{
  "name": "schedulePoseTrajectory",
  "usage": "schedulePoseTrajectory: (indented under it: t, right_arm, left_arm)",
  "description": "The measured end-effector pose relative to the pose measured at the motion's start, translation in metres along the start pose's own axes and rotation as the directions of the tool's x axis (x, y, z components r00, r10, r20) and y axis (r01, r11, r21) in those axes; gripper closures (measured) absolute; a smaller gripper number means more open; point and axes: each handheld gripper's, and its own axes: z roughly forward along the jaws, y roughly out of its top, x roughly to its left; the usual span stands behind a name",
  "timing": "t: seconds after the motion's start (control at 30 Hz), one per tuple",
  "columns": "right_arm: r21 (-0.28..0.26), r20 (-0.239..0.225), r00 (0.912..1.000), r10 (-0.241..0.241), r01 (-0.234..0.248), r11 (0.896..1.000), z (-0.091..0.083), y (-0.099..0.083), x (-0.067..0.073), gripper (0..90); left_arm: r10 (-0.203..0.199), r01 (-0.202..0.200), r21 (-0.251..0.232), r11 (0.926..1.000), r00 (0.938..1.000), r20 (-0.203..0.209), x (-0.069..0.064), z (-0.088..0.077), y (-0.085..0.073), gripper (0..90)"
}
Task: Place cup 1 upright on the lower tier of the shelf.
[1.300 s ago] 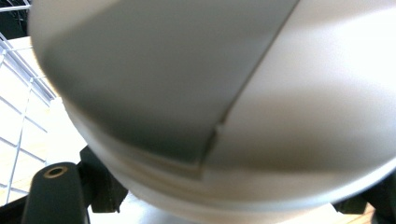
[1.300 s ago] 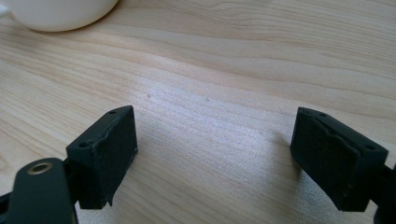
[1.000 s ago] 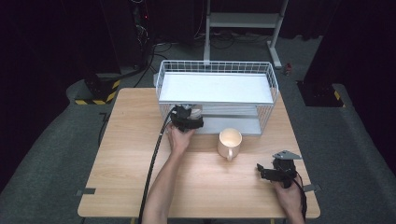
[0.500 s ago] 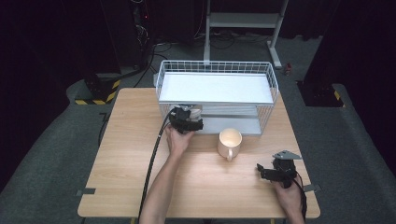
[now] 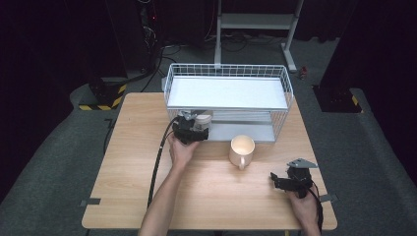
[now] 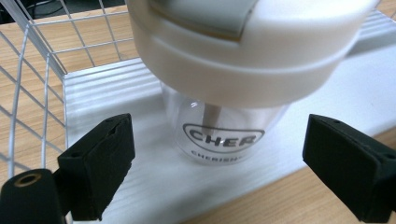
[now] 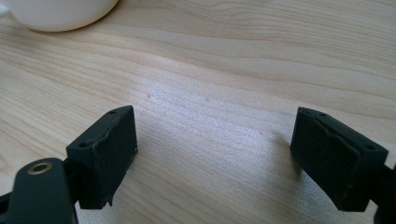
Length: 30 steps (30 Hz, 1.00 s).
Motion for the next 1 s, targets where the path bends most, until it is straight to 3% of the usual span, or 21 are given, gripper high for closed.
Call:
schedulePoseTrajectory:
  t: [0.23,0.27,0.33,1.0]
  right_arm:
    - [0.000,0.000,1.0000,0.000,0.000,1.000,0.000,0.000,0.000,14.8]
    - [0.000,0.000,1.0000,0.000,0.000,1.000,0.000,0.000,0.000,14.7]
    - [0.000,0.000,1.0000,0.001,-0.001,1.000,0.000,0.000,0.000,14.7]
    - [0.000,0.000,1.0000,0.001,-0.001,1.000,0.000,0.000,0.000,14.7]
  left_arm:
    - [-0.013,0.013,-0.013,0.9998,0.9998,0.014,-0.001,-0.009,-0.002,10.1]
    - [0.006,-0.006,-0.011,0.9999,1.0000,-0.003,0.000,-0.011,-0.002,10.1]
    - [-0.007,0.007,-0.016,0.9999,0.9999,0.014,0.000,-0.012,-0.003,10.3]
    - [0.048,-0.047,-0.047,0.9978,0.9986,0.021,-0.003,-0.034,-0.017,10.3]
